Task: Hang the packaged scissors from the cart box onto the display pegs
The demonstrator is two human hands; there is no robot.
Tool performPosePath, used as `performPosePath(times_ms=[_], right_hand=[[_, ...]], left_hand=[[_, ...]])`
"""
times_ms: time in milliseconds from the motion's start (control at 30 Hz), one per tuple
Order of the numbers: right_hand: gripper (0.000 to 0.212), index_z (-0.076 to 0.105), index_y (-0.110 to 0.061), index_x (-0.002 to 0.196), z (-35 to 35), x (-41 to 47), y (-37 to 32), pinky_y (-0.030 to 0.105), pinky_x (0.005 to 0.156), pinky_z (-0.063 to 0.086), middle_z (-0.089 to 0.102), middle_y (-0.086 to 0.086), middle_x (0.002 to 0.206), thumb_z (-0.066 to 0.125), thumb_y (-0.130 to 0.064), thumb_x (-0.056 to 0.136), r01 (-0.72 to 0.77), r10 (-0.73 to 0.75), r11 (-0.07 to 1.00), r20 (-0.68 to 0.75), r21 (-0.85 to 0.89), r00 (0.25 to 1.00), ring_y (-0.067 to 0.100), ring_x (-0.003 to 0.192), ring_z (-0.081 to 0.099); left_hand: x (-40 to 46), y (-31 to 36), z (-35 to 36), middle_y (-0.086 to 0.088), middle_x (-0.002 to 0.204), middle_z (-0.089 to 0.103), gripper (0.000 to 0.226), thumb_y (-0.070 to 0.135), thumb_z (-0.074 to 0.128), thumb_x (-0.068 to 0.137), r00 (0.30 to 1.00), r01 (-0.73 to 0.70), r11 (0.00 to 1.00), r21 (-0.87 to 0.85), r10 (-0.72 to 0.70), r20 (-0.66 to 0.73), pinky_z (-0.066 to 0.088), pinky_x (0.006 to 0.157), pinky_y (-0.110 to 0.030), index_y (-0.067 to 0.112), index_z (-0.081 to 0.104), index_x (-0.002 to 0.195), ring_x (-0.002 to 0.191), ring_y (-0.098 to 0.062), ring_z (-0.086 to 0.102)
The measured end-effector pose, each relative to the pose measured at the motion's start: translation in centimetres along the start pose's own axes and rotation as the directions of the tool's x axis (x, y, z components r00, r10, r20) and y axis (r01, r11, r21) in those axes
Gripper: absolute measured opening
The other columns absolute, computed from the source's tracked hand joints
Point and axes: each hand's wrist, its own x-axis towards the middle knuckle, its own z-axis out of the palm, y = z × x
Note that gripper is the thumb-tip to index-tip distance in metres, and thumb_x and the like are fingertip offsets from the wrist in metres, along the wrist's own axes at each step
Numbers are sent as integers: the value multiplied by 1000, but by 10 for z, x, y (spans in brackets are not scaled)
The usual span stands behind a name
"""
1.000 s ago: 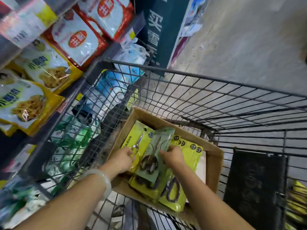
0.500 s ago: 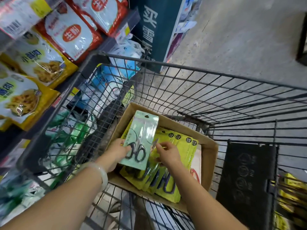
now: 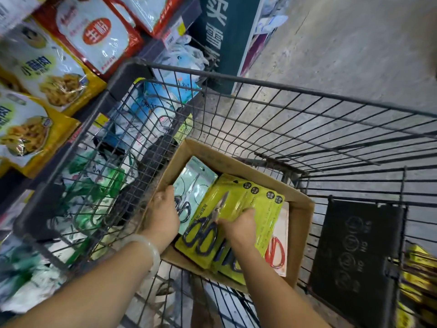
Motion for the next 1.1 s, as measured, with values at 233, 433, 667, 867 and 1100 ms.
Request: performPosePath(times_ms=[233, 433, 667, 867, 1100], right_hand=[[20, 55, -5, 88, -33, 9, 33, 36, 63, 52, 62, 14, 85, 68, -17, 77, -58, 47, 988, 74, 146, 996, 25, 71, 58], [21, 49, -12, 82, -51, 5, 40, 14, 41, 36, 49, 1, 70, 71, -12, 82, -5, -112, 917, 269, 399, 957, 11, 57, 46], [25, 53, -13, 96, -32, -6, 19, 31, 63, 48, 63, 5, 89, 54, -37, 92, 61, -65, 990, 29, 125, 997, 22, 74, 59], [89, 27, -9, 135, -7, -12, 8, 31, 68, 50, 60, 6, 113, 68, -57, 73, 24, -14, 974, 45, -227, 999, 21, 96, 62], [25, 48, -10, 77, -11, 4, 16, 26, 56, 42, 51, 2, 68, 62, -29, 83, -32, 38, 981, 30, -194, 999, 21, 68, 54]], left_hand=[[-7, 26, 4, -9, 142, 43, 48, 30, 53, 93, 966, -98, 993, -71, 112, 234, 38, 105, -33, 11, 44, 135, 129, -27, 43], [-17, 34, 0, -10, 127, 58, 50, 30, 59, 91, 834, 197, 880, -432, 81, 546, 45, 98, -32, 8, 46, 134, 110, -24, 58], [-12, 15, -10, -16, 124, 57, 32, 13, 58, 91, 933, 274, 829, -488, -104, 346, 45, 85, -35, 10, 50, 122, 101, -26, 55], [-14, -11, -21, -19, 143, 41, 51, 14, 53, 94, 929, 334, 840, -427, -217, 300, 36, 104, -39, 1, 34, 140, 129, -35, 42], [-16, -20, -24, -13, 152, 30, 54, 17, 49, 96, 924, 334, 815, -473, -183, 337, 31, 110, -46, 12, 27, 146, 137, -35, 32]])
